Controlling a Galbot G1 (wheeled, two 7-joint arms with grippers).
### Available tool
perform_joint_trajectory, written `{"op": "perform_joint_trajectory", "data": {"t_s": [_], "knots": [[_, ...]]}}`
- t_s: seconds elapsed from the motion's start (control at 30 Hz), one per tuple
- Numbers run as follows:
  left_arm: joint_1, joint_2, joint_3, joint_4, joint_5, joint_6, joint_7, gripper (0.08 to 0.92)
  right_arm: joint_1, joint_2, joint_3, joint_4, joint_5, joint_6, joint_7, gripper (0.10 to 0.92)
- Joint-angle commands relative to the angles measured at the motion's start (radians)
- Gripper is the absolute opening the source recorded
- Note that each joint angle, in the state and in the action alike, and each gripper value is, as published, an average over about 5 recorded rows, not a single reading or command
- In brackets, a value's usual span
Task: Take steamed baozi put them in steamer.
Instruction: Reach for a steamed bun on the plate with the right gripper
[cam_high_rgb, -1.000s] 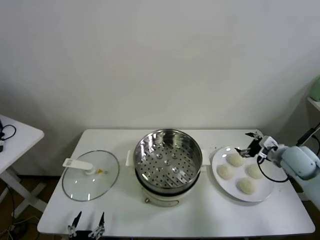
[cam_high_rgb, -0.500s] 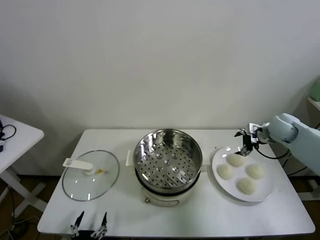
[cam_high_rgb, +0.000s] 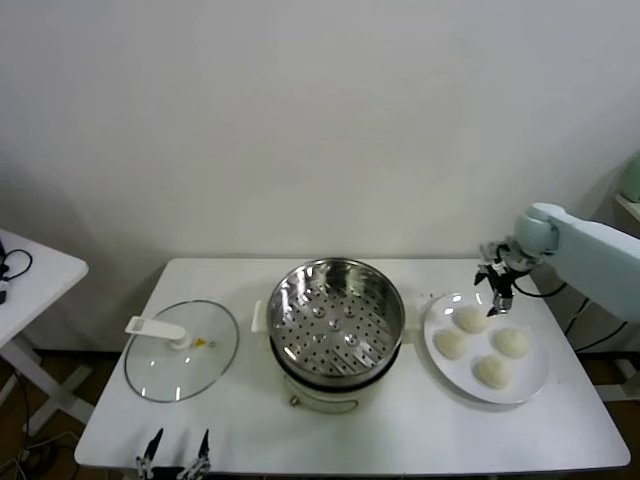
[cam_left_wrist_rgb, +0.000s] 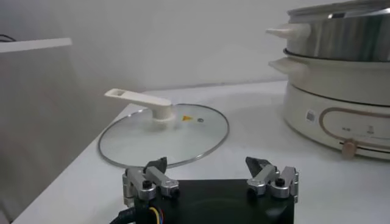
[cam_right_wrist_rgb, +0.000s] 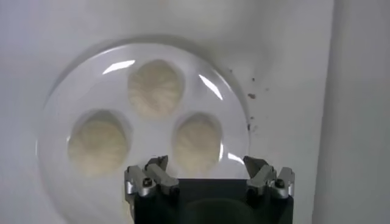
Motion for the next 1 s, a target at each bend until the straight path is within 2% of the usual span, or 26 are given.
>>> {"op": "perform_joint_trajectory", "data": {"t_s": [0.03, 0.4, 0.87, 1.0], "knots": [[0.004, -0.008, -0.003, 0.007, 0.015, -0.003, -0.001, 0.823, -0.078, 0.108, 0.059, -0.219, -0.051, 0.1, -0.042, 0.823], [0.007, -0.017, -0.004, 0.018, 0.034, -0.006, -0.006, 0.823, -0.192, 0.146, 0.212, -0.306, -0.117, 0.146, -0.029, 0.823], [0.016, -0.021, -0.003, 0.002, 0.039, -0.006, -0.012, 0.823, -0.23, 0.168, 0.279, -0.336, -0.157, 0.154, -0.015, 0.823], [0.018, -0.022, -0.004, 0.002, 0.04, -0.008, -0.017, 0.823, -0.227, 0.165, 0.284, -0.326, -0.162, 0.155, -0.014, 0.772]]}}
